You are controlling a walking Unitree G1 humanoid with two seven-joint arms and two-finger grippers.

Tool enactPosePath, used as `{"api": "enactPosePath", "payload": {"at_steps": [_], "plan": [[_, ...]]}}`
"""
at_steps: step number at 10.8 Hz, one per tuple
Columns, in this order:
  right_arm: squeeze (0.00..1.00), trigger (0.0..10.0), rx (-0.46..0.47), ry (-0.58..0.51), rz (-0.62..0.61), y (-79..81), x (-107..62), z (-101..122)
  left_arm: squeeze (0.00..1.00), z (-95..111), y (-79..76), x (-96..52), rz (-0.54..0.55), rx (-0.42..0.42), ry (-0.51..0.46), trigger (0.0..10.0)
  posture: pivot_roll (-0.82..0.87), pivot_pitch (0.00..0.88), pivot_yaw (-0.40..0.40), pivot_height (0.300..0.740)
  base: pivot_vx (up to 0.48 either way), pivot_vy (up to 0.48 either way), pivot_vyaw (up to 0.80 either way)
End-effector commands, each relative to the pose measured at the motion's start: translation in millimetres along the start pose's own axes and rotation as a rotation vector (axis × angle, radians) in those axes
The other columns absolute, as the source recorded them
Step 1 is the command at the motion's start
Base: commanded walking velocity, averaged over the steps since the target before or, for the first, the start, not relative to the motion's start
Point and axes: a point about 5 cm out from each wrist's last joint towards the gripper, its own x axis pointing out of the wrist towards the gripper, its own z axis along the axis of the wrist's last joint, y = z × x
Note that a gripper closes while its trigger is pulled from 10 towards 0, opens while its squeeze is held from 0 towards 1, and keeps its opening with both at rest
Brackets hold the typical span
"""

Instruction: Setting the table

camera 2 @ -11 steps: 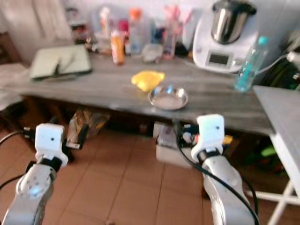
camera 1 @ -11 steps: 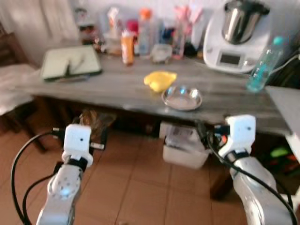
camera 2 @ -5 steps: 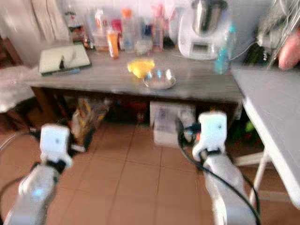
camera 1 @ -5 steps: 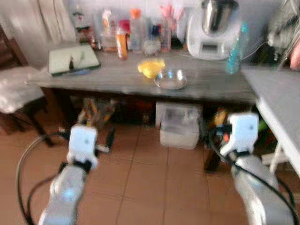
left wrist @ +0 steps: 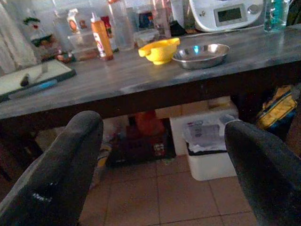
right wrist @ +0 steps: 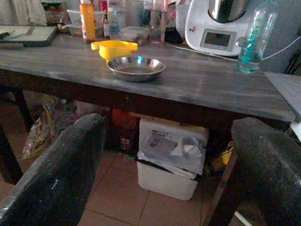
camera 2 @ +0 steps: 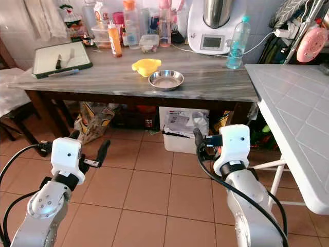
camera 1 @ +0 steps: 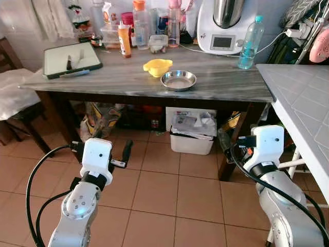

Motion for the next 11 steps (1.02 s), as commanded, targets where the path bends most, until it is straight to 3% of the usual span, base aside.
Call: {"api": "enactPosePath", "payload": {"at_steps": [1,2,9,11], "plan": [[0.00,10.0,0.003,0.000,0.008,1.1,1.5,1.3,0.00,1.3,0.5,2.6,-0.012,0.002,-0.005,10.0,0.03,0.006,0.023,0.740,0.000,0.000,-0.78],[0.00,10.0,-0.001,-0.001,0.011,1.8,1.5,1.4,0.00,1.5,-0.1,3.5,-0.014,0.001,-0.006,10.0,0.03,0.006,0.021,0.740,0.000,0.000,-0.69],[0.00,10.0,-0.024,-0.006,0.017,1.0,3.8,3.1,0.00,-0.5,-2.8,4.3,-0.041,-0.002,-0.004,10.0,0.02,0.006,0.016,0.740,0.000,0.000,0.00],[0.00,10.0,-0.022,-0.009,0.011,0.0,4.4,3.0,0.00,-0.7,-2.6,4.3,-0.048,0.000,-0.005,10.0,0.03,0.002,0.017,0.740,0.000,-0.246,0.00]]}}
